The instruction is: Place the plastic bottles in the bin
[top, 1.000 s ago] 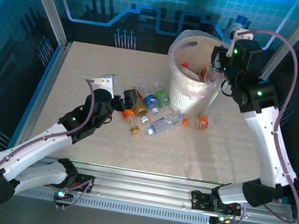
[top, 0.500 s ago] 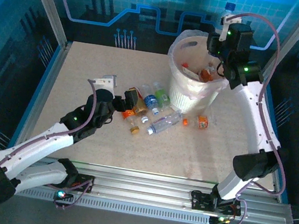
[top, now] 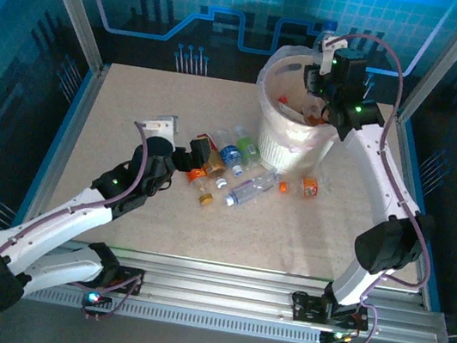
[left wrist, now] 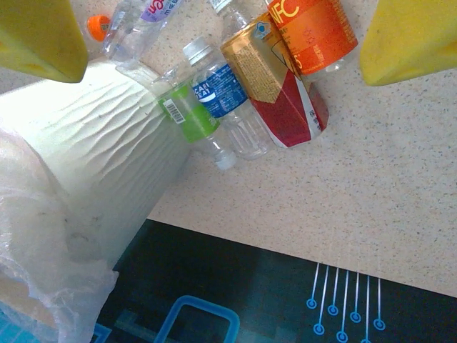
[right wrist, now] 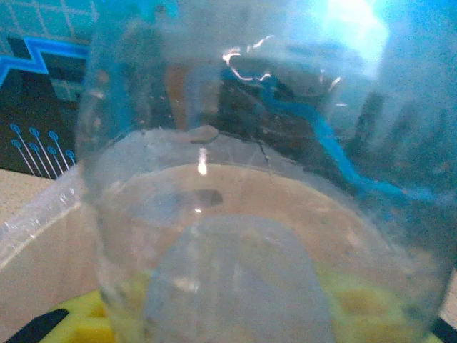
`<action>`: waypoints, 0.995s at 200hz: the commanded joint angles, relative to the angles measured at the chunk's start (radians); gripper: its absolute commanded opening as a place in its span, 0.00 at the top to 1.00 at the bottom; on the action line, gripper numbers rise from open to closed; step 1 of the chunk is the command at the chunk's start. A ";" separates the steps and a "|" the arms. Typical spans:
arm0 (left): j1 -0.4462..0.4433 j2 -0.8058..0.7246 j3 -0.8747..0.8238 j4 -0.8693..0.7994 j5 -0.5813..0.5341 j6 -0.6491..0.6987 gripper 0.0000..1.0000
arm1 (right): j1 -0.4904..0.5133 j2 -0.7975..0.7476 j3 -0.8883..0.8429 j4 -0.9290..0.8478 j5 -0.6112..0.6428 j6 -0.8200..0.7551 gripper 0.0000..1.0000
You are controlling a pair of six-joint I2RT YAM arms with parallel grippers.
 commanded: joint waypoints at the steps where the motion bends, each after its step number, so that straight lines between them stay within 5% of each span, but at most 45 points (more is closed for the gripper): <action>1: 0.008 -0.018 0.003 -0.024 -0.016 -0.024 0.01 | -0.012 -0.026 -0.053 0.091 -0.021 -0.034 0.65; 96: 0.010 -0.015 -0.021 -0.016 -0.033 -0.025 0.01 | -0.032 0.050 -0.133 0.120 -0.040 -0.030 0.59; 199: 0.017 -0.005 -0.029 -0.029 -0.032 -0.039 0.01 | -0.034 0.101 -0.205 0.132 -0.003 -0.027 0.36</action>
